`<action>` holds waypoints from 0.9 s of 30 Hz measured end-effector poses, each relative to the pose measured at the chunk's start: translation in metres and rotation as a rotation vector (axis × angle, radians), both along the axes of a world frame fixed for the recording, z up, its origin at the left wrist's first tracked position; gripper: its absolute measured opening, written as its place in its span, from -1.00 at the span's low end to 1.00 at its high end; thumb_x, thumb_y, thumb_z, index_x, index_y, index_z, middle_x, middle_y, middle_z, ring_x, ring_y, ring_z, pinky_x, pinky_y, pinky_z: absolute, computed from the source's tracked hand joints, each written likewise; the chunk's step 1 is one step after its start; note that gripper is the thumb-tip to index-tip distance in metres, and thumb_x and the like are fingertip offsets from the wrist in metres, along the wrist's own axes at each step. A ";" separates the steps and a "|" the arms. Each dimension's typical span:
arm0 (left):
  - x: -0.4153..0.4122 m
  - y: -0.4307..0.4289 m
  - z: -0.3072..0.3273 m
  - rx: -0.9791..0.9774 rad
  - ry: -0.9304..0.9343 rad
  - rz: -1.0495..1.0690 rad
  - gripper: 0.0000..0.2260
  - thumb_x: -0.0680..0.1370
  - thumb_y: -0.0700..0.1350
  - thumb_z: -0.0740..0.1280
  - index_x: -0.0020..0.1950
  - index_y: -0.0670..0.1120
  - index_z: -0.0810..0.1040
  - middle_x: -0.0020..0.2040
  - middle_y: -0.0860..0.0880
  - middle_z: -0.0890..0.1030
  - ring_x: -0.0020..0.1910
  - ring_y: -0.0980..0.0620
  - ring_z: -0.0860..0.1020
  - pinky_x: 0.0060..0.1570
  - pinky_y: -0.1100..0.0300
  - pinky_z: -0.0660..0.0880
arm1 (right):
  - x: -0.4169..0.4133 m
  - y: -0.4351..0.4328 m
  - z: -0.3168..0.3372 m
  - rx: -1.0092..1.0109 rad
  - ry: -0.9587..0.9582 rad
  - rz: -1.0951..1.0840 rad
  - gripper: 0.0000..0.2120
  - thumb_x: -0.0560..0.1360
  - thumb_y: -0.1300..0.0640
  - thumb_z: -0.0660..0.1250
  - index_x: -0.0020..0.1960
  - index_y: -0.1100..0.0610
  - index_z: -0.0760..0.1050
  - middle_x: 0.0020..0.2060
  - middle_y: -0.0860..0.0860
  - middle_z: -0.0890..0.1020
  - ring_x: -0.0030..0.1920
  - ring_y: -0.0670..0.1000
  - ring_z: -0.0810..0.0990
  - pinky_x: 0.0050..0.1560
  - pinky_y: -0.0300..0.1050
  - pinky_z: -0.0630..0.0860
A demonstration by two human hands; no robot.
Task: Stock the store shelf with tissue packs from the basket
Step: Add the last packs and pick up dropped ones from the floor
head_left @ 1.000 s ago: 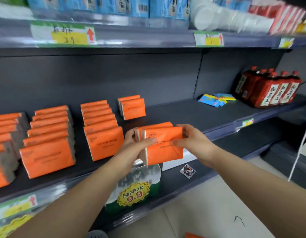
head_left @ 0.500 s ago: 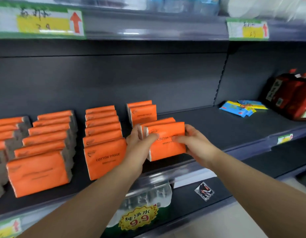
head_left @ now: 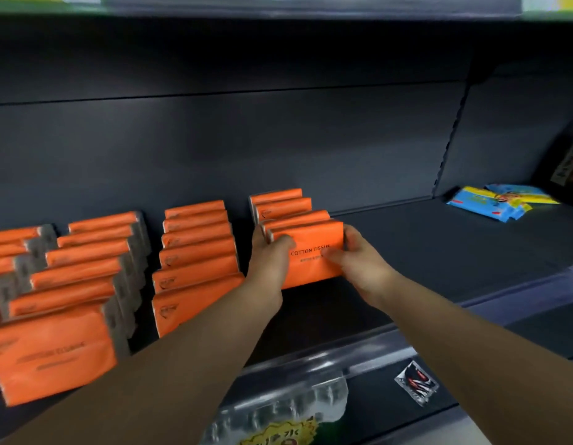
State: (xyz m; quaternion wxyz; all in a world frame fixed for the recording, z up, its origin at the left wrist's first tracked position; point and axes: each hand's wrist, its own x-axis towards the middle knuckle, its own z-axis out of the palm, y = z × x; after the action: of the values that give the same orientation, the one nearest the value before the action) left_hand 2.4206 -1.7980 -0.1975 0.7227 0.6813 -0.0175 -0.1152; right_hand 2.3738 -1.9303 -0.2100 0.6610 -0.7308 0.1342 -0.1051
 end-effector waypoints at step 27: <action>0.038 -0.019 -0.018 -0.030 0.095 0.135 -0.57 0.57 -0.08 0.22 0.44 0.10 0.33 0.23 -0.03 0.55 0.19 -0.09 0.51 0.31 -0.10 0.39 | 0.041 0.001 -0.016 -0.069 0.029 0.005 -0.66 0.60 0.22 0.17 0.34 -0.01 0.29 0.09 -0.07 0.54 0.10 -0.10 0.50 0.08 -0.20 0.36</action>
State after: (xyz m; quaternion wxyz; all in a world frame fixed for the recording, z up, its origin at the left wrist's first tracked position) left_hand 2.4581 -1.8170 -0.2155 0.7389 0.6638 0.0612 -0.0981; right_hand 2.4153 -1.9292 -0.2263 0.6335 -0.7550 0.1384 -0.0975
